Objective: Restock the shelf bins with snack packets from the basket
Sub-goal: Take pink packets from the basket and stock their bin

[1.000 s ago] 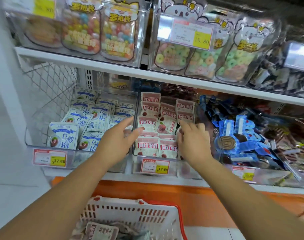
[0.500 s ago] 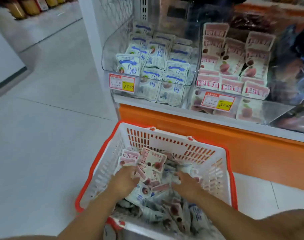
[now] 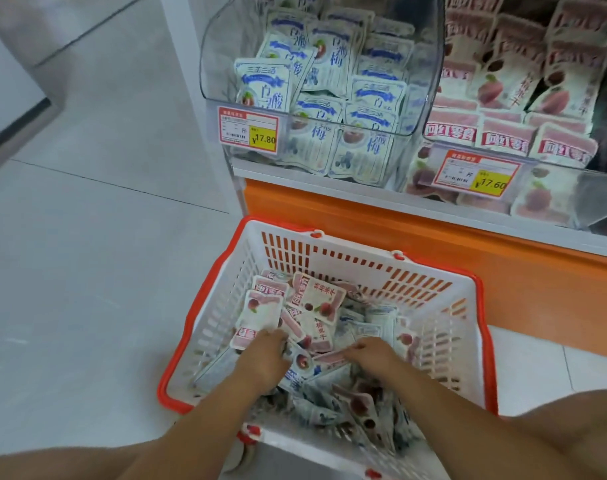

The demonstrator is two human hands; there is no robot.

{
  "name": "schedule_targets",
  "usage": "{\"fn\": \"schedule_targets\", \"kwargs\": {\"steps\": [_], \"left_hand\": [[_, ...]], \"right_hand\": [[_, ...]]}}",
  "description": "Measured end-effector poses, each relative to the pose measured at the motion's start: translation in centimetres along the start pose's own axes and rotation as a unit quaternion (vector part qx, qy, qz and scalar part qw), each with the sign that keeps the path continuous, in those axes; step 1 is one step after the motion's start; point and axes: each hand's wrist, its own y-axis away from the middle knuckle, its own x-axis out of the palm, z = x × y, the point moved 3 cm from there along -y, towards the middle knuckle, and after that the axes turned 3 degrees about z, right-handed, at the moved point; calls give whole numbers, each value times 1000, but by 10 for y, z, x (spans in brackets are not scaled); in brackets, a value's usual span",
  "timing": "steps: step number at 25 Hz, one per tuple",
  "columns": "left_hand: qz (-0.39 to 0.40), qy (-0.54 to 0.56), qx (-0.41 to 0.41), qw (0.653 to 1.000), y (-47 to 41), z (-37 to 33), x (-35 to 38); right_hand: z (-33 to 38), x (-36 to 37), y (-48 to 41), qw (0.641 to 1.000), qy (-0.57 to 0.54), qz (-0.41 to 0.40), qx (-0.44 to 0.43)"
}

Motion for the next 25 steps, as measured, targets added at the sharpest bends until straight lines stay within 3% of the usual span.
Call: {"fn": "schedule_targets", "kwargs": {"steps": [4,6,8,10,13,21,23,25], "left_hand": [[-51,19,-8,998,2,-9,-4],[-39,176,18,983,5,-23,-11],[15,362,22,932,14,-43,-22],[62,496,38,865,23,-63,-33],[88,582,62,806,34,-87,-45],[72,589,78,801,55,-126,-58],[75,567,92,815,64,-139,-65],[71,542,111,830,73,-153,-77]], "right_hand": [[11,-20,15,991,-69,-103,-51],[24,-39,22,965,-204,-146,-82],[40,-60,35,923,-341,-137,-114],[47,-73,52,895,-410,-109,-139],[46,-81,77,866,-464,-74,-173],[38,-101,114,804,-548,-43,-227],[41,-101,128,823,-514,-19,-239],[50,-100,149,886,-390,10,-252]]}}
